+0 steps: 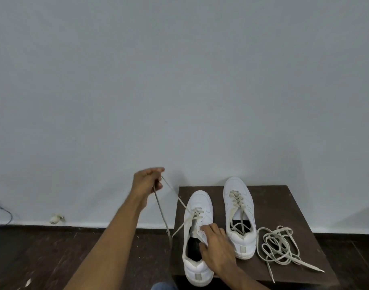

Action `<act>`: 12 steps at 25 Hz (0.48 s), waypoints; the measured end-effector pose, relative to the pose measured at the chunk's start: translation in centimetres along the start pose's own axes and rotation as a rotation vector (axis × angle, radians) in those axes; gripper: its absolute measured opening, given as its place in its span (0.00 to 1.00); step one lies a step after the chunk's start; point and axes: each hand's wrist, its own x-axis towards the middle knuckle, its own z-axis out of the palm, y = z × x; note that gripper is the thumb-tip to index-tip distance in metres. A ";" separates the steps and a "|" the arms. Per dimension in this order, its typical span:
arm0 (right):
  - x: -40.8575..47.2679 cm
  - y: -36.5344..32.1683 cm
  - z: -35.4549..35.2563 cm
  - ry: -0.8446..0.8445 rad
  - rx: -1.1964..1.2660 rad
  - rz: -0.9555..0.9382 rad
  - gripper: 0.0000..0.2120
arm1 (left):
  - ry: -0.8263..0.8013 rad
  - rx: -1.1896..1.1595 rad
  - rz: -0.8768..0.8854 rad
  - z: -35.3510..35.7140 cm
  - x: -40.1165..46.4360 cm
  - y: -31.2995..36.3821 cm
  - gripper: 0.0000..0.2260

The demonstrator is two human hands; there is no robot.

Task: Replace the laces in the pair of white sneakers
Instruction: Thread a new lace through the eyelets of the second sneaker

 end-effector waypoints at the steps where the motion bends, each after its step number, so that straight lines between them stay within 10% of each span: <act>1: 0.0 -0.1 -0.1 -0.005 -0.004 0.003 0.20 | 0.011 -0.082 0.041 -0.4 0.0 2.2 0.07; 6: -0.1 -0.2 -0.7 -0.049 -0.050 -0.002 0.20 | -0.072 -0.594 0.168 -1.3 -2.1 12.5 0.05; 12: 0.9 -1.0 -0.8 -0.077 -0.114 0.045 0.20 | -0.197 -0.664 0.404 -1.4 -6.4 20.1 0.15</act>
